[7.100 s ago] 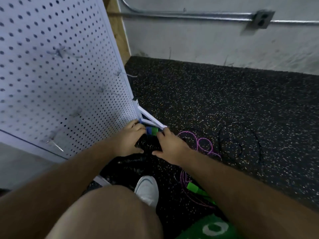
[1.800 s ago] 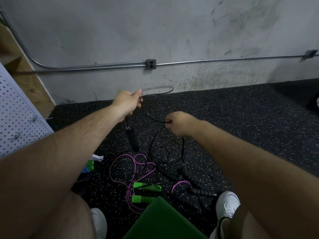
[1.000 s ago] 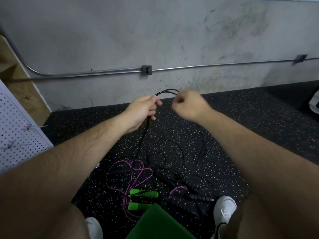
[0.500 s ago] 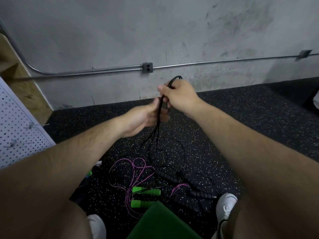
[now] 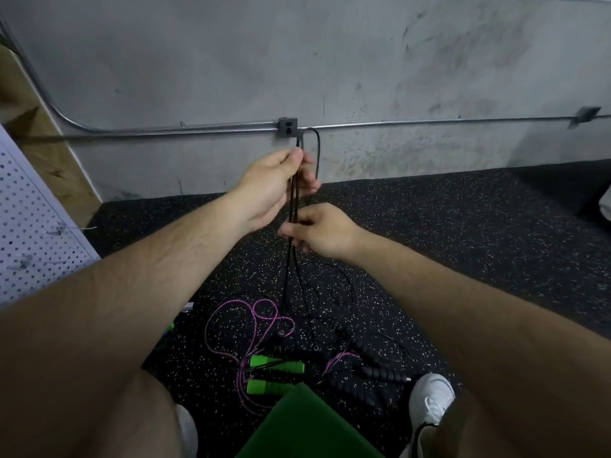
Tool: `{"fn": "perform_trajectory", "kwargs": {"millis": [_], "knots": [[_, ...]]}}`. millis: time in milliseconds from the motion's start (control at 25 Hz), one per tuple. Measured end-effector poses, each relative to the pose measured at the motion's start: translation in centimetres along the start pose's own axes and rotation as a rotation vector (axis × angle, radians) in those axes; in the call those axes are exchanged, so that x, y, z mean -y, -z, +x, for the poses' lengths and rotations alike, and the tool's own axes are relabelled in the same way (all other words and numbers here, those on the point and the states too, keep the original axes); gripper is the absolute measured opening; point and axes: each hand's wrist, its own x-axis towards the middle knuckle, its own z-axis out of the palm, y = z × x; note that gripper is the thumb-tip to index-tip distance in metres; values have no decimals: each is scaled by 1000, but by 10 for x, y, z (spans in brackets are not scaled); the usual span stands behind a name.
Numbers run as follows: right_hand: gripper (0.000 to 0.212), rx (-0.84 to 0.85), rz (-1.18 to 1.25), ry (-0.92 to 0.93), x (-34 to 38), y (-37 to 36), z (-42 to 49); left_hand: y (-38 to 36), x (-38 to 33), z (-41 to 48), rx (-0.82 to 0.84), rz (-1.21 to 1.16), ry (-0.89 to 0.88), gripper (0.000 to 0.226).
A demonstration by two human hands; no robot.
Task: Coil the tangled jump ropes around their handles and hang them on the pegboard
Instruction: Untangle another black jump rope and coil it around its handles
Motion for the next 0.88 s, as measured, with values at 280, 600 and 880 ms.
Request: {"fn": "perform_trajectory", "kwargs": {"millis": [280, 600, 880], "knots": [[21, -430, 311, 123, 39, 50, 15, 32, 40, -30, 352, 476, 208, 39], [18, -194, 344, -8, 8, 61, 3, -6, 24, -11, 60, 497, -38, 23], [7, -138, 49, 29, -4, 24, -17, -3, 11, -6, 35, 326, -56, 31]]}}
